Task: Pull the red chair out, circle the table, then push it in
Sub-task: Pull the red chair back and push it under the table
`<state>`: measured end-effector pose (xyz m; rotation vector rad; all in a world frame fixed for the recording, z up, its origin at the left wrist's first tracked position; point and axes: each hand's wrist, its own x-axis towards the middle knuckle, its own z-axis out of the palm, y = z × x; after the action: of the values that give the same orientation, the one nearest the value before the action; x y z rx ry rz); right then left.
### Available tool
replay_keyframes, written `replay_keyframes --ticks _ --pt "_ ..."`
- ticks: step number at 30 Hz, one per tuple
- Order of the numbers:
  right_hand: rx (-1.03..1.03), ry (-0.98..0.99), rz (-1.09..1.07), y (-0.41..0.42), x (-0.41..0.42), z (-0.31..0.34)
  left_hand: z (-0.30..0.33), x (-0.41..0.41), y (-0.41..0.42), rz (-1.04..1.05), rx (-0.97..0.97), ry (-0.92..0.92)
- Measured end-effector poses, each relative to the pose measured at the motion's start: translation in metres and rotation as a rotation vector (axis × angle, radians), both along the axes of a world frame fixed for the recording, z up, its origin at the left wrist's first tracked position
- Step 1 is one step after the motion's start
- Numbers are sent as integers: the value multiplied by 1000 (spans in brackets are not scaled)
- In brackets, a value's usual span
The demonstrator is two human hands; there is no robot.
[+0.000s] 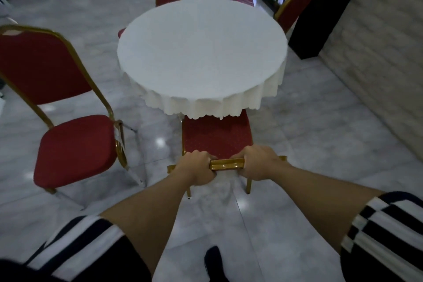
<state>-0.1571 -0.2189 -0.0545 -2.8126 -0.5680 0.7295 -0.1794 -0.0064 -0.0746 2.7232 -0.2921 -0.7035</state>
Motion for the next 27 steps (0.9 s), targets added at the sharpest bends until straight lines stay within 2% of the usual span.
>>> replay_keyframes --ticks 7,19,27 --pt "-42 5 4 4 66 8 -1 67 0 21 -8 43" --pt "-22 -7 9 2 79 -3 -1 80 5 -17 -21 144" --pt "129 299 38 -19 100 14 49 99 -16 -194 194 151"
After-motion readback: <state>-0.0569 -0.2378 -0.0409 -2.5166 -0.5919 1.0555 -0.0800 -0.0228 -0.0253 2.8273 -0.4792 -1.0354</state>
